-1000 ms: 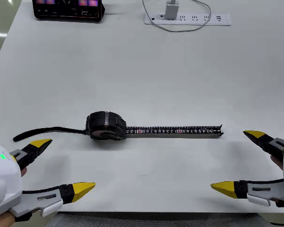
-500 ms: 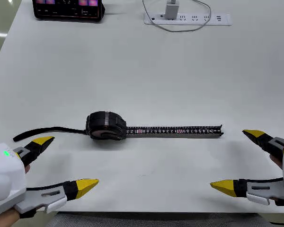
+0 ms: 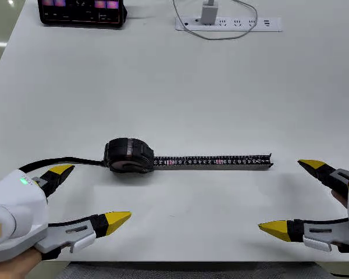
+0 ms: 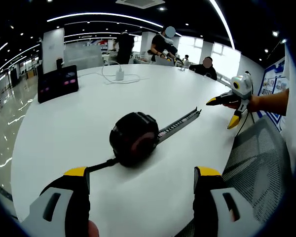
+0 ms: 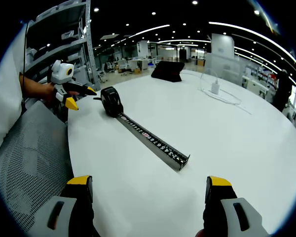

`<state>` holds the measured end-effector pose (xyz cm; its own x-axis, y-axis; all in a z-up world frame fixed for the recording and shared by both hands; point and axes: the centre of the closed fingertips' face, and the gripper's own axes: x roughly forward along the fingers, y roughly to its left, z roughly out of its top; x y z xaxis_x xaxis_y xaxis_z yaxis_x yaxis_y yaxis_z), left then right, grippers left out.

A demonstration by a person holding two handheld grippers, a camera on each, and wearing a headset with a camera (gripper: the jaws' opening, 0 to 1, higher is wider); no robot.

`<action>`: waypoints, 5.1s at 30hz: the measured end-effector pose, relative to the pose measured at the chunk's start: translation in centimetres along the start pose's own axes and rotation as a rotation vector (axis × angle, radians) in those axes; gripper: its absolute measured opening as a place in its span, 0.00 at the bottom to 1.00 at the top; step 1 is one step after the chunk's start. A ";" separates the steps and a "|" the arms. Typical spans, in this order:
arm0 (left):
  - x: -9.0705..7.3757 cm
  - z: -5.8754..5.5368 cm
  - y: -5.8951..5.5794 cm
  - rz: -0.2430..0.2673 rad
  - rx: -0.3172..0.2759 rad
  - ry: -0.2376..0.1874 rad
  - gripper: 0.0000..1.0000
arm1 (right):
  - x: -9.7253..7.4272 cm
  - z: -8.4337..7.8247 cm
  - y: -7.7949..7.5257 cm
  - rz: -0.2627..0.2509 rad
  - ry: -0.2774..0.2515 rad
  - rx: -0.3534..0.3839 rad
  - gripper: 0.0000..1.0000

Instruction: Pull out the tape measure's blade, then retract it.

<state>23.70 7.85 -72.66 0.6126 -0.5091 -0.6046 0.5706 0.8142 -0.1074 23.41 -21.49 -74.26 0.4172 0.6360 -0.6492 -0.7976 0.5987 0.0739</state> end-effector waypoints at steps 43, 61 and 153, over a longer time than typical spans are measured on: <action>4.2 2.1 -1.5 0.008 -0.134 -0.042 0.80 | -0.2 -0.2 -1.5 -0.012 0.003 0.011 0.92; 5.0 2.3 -1.7 0.063 -0.180 -0.039 0.83 | -0.2 -0.2 -2.1 0.016 0.029 -0.024 0.80; 7.5 2.5 1.9 0.319 -0.400 -0.087 0.62 | 4.2 0.6 -4.8 0.346 0.342 -0.443 0.18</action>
<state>30.74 4.93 -75.44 0.7749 -0.2255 -0.5905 0.1046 0.9671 -0.2321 29.29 -21.43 -76.86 0.0007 0.5214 -0.8533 -0.9952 0.0836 0.0503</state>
